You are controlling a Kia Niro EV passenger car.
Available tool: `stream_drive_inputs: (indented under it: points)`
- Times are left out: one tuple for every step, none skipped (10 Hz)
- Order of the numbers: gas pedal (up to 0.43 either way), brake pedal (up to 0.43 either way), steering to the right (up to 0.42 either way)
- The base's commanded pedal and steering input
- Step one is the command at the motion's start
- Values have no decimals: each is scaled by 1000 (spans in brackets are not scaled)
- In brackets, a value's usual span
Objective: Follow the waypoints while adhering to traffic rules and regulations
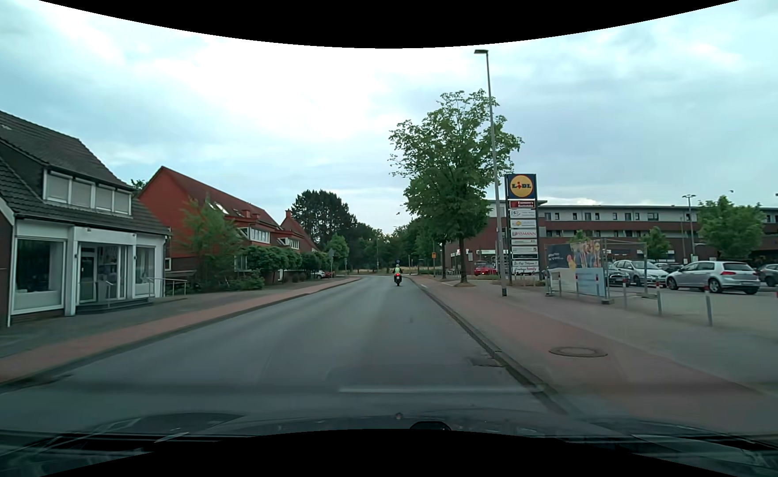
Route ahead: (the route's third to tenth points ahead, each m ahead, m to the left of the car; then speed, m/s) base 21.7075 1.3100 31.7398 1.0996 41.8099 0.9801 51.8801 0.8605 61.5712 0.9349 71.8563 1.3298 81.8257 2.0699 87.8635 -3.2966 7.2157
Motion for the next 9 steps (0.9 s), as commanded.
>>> stream_drive_inputs:
  points:
    - [150, 0, 3]
    - [150, 0, 3]
    - [150, 0, 2]
    - [150, 0, 1]
    - [150, 0, 1]
    - [150, 0, 1]
    - [150, 0, 0]
    - [150, 0, 0]
    - [150, 0, 0]
